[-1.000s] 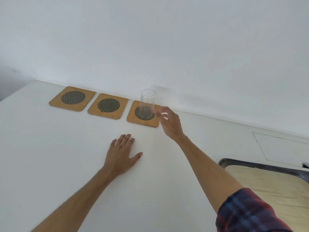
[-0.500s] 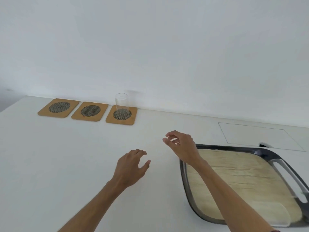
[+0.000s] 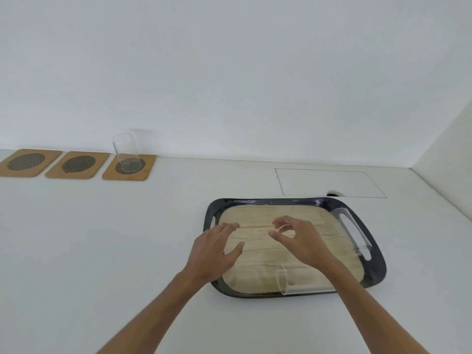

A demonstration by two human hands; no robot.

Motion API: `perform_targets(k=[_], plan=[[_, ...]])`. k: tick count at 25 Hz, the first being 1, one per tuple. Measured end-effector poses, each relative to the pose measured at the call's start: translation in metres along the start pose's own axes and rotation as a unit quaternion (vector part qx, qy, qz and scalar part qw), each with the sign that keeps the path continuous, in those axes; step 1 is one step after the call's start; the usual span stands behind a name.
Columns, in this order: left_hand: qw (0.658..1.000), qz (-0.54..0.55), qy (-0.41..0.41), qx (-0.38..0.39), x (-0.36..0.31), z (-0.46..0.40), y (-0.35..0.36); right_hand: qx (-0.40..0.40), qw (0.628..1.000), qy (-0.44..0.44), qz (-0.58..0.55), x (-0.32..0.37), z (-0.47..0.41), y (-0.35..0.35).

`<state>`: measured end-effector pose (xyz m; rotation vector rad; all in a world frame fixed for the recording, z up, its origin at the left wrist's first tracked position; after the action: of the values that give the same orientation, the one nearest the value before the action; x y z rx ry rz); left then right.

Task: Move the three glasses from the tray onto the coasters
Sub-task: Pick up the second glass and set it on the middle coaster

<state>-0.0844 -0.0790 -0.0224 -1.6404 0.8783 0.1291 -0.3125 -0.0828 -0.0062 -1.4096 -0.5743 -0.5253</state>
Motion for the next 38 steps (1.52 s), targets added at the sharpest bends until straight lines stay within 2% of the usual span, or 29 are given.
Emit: perform_targets(k=[4, 7, 11, 14, 19, 23, 29, 31, 34, 38], plan=[[0.997, 0.023, 0.025, 0.062, -0.042, 0.001, 0.037, 0.026, 0.999, 0.034, 0.001, -0.056, 0.023, -0.028], [0.993, 0.014, 0.029, 0.11, -0.066, 0.005, 0.057, 0.099, 0.993, 0.06, -0.032, -0.085, 0.041, -0.035], [0.979, -0.017, 0.014, 0.204, -0.082, 0.007, 0.079, 0.161, 0.984, 0.067, -0.048, -0.105, 0.054, -0.03], [0.971, -0.034, 0.012, 0.234, -0.086, 0.007, 0.089, 0.179, 0.981, 0.054, -0.051, -0.108, 0.056, -0.028], [0.975, -0.009, 0.002, 0.224, -0.09, 0.005, 0.086, 0.148, 0.986, 0.032, -0.074, -0.104, 0.059, -0.03], [0.98, 0.034, -0.014, 0.195, -0.089, 0.003, 0.073, 0.071, 0.99, -0.018, -0.123, -0.079, 0.058, -0.042], [0.984, 0.146, -0.045, 0.096, -0.088, -0.003, 0.048, 0.02, 0.973, -0.094, -0.211, -0.014, 0.053, -0.054], [0.975, 0.201, -0.058, 0.078, -0.087, -0.004, 0.037, 0.007, 0.967, -0.108, -0.23, 0.007, 0.052, -0.054], [0.955, 0.275, -0.068, 0.089, -0.085, -0.006, 0.019, -0.007, 0.961, -0.127, -0.246, 0.035, 0.049, -0.051], [0.935, 0.337, -0.062, 0.088, -0.08, -0.004, -0.008, 0.004, 0.951, -0.162, -0.264, 0.069, 0.045, -0.047]])
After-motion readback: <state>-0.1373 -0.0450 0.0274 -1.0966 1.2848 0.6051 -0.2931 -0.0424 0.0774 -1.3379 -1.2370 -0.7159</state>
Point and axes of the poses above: each hand's wrist, its own z-axis away from the middle knuckle, its own y-axis out of the palm, x = y × z, the point moved 4 cm from there along -z, towards the middle knuckle, and after that the axes turned 4 degrees about x, right-handed, at the moved point
